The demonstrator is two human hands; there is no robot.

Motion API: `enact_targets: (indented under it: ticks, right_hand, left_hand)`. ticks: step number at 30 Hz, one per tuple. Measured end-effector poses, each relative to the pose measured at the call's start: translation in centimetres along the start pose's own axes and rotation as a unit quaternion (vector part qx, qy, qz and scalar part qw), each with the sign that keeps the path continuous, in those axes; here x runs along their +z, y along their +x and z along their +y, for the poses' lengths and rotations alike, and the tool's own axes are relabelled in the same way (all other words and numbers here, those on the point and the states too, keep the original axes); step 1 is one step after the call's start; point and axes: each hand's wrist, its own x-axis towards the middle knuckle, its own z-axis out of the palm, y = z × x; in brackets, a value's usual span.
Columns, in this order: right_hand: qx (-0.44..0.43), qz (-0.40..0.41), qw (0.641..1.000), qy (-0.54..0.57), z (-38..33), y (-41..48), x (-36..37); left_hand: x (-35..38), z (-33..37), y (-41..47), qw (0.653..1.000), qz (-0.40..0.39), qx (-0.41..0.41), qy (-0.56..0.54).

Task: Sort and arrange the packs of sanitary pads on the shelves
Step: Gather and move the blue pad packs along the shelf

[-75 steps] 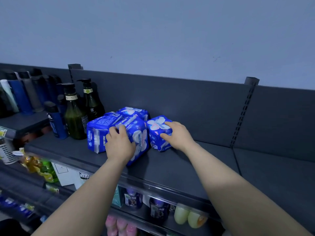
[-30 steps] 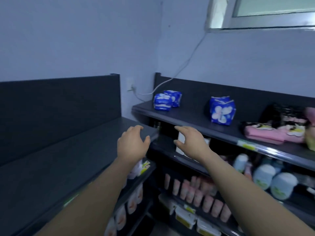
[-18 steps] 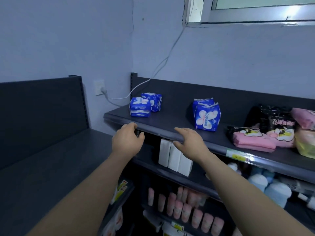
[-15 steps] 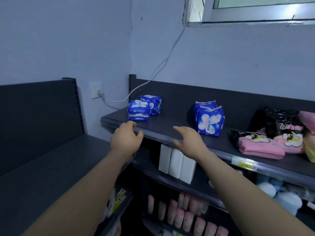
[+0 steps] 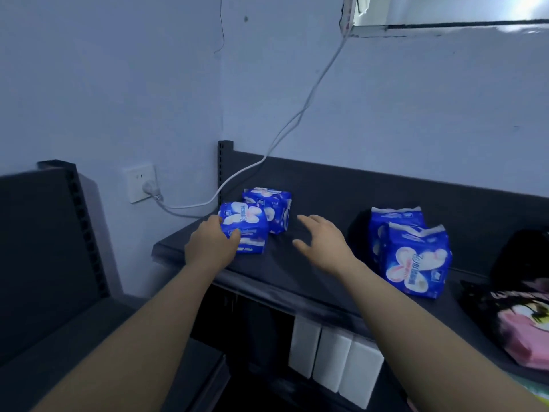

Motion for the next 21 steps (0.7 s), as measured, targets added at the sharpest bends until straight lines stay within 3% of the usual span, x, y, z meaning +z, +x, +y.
enact_targets:
  ticks: [21]
  right_hand:
    - [-0.024,-0.072,0.997,-0.018,4.0,21.5,7.5]
  left_hand:
    - [7.7,-1.6,14.6,0.968,-0.097,-0.201,-0.116]
